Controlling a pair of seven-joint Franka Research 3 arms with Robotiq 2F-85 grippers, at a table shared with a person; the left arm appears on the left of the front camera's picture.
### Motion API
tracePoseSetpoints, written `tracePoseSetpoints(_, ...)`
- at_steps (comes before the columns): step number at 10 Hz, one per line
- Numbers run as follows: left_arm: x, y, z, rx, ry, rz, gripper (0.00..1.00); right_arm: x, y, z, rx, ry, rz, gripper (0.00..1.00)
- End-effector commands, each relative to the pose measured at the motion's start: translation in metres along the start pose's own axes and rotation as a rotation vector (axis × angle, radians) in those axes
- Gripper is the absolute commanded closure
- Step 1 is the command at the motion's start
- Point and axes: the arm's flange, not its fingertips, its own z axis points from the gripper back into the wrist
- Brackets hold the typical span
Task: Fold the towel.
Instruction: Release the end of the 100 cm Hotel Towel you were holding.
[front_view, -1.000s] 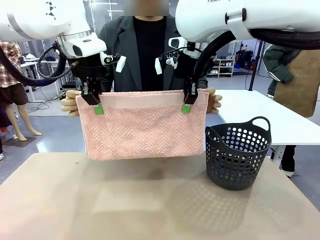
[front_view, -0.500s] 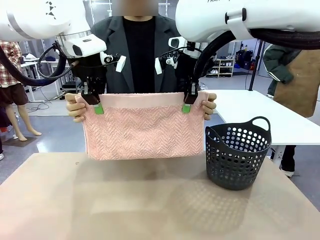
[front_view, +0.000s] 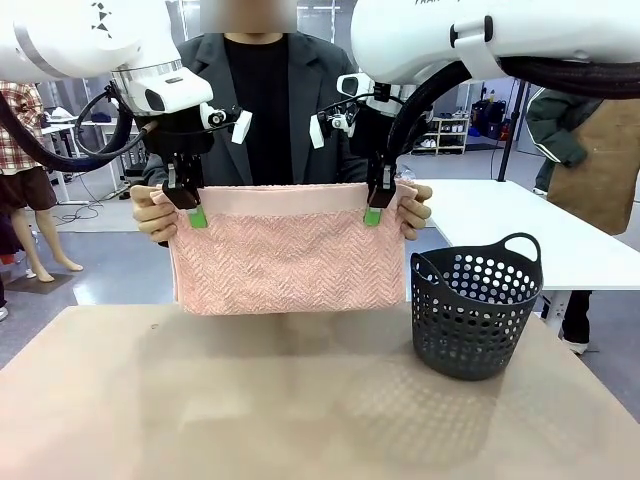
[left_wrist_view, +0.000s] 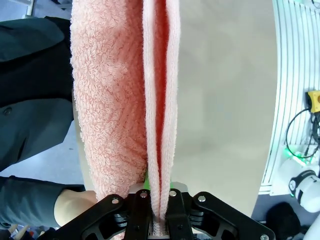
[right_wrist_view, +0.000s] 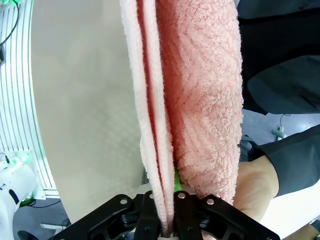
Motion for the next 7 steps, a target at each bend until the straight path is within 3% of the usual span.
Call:
tracePoseSetpoints(1, -0.0009, 0.0007, 0.0014, -0.001, 0.001, 0.001, 1.0, -0.0005, -0.0018, 0.0008, -0.003, 0.004, 0.0, 1.0)
tracePoseSetpoints(3, 0.0, 0.0, 0.0, 0.0, 0.0, 0.0, 0.96, -0.0005, -0.0018, 0.0008, -0.003, 0.004, 0.0, 1.0)
tracePoseSetpoints(4, -0.0008, -0.0001, 0.001, -0.001, -0.017, 0.001, 0.57, 0.0, 0.0, 0.0, 0.0, 0.0, 0.0, 0.66)
tracePoseSetpoints(5, -0.0011, -0.0018, 0.0023, 0.002, -0.028, 0.0, 0.55, -0.001, 0.0009, 0.0003, 0.006, -0.001, 0.001, 0.63)
tracePoseSetpoints(6, -0.0011, -0.0025, 0.0045, 0.014, -0.034, 0.003, 0.55, -0.0018, 0.0019, 0.0016, 0.003, 0.002, -0.001, 0.33)
tracePoseSetpoints(7, -0.0027, -0.0025, 0.0086, 0.024, -0.042, 0.015, 0.15, -0.0036, 0.003, 0.0045, 0.006, 0.003, -0.001, 0.3)
